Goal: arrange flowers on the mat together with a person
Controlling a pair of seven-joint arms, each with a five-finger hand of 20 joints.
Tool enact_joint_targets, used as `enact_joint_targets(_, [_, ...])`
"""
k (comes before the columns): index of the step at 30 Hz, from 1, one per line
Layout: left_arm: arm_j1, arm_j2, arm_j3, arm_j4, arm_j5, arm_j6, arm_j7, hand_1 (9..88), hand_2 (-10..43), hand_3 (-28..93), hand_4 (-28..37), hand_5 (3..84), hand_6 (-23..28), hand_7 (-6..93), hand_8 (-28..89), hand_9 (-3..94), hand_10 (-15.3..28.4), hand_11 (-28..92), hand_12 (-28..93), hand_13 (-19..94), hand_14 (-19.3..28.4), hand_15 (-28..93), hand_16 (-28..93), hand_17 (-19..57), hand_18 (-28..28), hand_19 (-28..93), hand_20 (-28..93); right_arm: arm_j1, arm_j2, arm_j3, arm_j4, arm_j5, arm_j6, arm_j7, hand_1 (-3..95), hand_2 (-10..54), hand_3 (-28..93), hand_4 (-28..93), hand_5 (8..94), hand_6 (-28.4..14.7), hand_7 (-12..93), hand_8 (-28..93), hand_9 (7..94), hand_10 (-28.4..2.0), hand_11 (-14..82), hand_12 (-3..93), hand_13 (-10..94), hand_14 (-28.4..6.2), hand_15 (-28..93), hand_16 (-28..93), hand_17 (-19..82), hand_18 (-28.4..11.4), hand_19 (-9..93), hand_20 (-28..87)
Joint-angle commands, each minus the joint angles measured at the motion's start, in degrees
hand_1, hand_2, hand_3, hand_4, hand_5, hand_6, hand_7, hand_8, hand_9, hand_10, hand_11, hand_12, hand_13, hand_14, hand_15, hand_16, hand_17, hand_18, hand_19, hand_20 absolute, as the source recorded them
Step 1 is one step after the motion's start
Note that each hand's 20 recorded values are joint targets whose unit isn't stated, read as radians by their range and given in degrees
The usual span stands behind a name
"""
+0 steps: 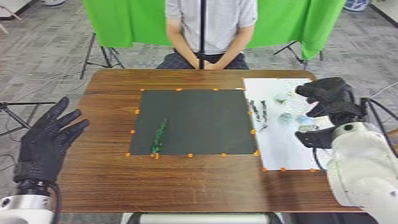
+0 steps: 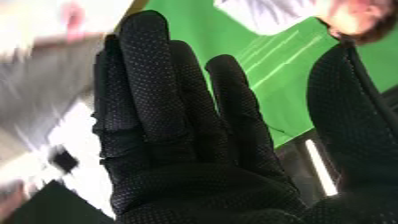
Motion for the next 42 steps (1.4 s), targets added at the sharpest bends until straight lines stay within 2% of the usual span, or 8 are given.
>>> enact_joint_targets(1, [0.92,0.51,-0.06,0.25,-0.53,0.47,0.28,20.5,7.9,75,-25.6,29.7,4.5,10.8,-8,29.1,15.0,19,12,21,20.8,40,-5,-9.4,19.5,37,13,-5.55,0.93,2.84,-0.77,-5.73,-7.53,8.02,31.8,-0.9,68,-19,54.4,-6.7,13,-11,61.0,-22.1,20.5,15.9,64,-18.6,56,9,39,-26.7,89,-16])
enact_joint_targets(11, [1.36,1.41,-0.30,0.26,-1.54,0.94,1.69,20.6,7.9,74,-25.5,29.8,4.6,10.9,-8,29.1,15.1,19,12,21,20.8,40,-5,-9.5,19.5,37,13,-8.05,2.58,4.30,-0.88,-10.22,-16.39,17.40,34.9,-2.6,66,-18,52.9,-8.3,11,-10,62.2,-23.0,20.3,15.9,65,-18.6,56,10,41,-26.9,92,-20])
enact_joint_targets(17, [1.18,0.69,-0.51,0.21,-0.89,0.59,1.07,20.6,8.0,74,-25.4,29.8,4.6,10.8,-8,29.1,15.1,19,12,21,20.8,40,-5,-9.5,19.6,37,13,-10.05,2.69,5.94,-0.57,-9.24,-21.59,20.34,36.7,-3.8,65,-18,52.7,-8.5,10,-9,62.9,-23.6,20.0,16.2,66,-18.6,57,10,41,-26.9,93,-22])
enact_joint_targets(20, [0.96,1.11,-0.24,0.29,-1.09,0.61,1.36,20.5,7.9,74,-25.4,29.7,4.5,10.7,-8,29.1,15.0,19,12,21,20.8,40,-5,-9.5,19.6,37,13,-12.09,2.66,7.11,-0.15,-9.02,-22.93,21.34,37.5,-4.2,65,-17,53.0,-8.6,9,-9,63.8,-23.5,20.9,16.7,66,-18.5,57,10,41,-26.8,93,-23])
enact_joint_targets(23, [1.35,1.34,-0.33,0.25,-1.52,0.81,1.76,20.5,7.9,75,-25.5,29.7,4.5,10.7,-8,29.1,15.0,19,12,21,20.9,40,-5,-9.5,19.6,37,13,-13.37,2.11,7.95,0.46,-8.48,-22.96,20.58,38.1,-4.5,65,-17,54.0,-8.4,9,-9,64.1,-23.1,21.9,17.0,66,-18.2,57,10,41,-26.7,93,-23])
enact_joint_targets(34, [1.02,0.70,-0.22,0.28,-1.01,0.44,1.10,20.5,7.9,74,-25.4,29.7,4.5,10.7,-8,29.1,15.0,19,12,21,20.9,40,-5,-9.5,19.5,37,13,-11.97,1.80,5.26,4.59,-6.66,-23.19,20.74,40.4,-5.4,65,-18,58.5,-6.5,12,-10,66.1,-21.8,24.9,17.7,67,-16.7,60,12,41,-25.4,93,-22])
enact_joint_targets(38, [0.11,-0.23,-0.14,0.40,-0.02,-0.18,-0.28,20.4,7.9,75,-25.4,29.7,4.5,10.7,-8,29.1,15.0,19,12,21,21.0,41,-5,-9.5,19.5,37,13,-10.31,2.09,2.95,6.60,-6.64,-22.87,20.88,40.5,-5.5,65,-18,58.0,-5.8,11,-10,65.3,-21.2,24.2,17.1,67,-16.5,59,11,41,-25.1,93,-23])
enact_joint_targets(42, [0.27,-0.39,-0.33,0.31,0.05,-0.12,-0.43,20.5,7.9,75,-25.4,29.6,4.5,10.8,-8,29.1,15.0,19,12,21,21.0,41,-5,-9.5,19.5,37,13,-7.41,2.57,-0.80,9.31,-6.64,-22.69,20.48,41.0,-5.7,65,-18,55.8,-4.5,9,-10,63.7,-19.8,23.9,16.5,66,-16.2,59,11,41,-24.9,93,-23])
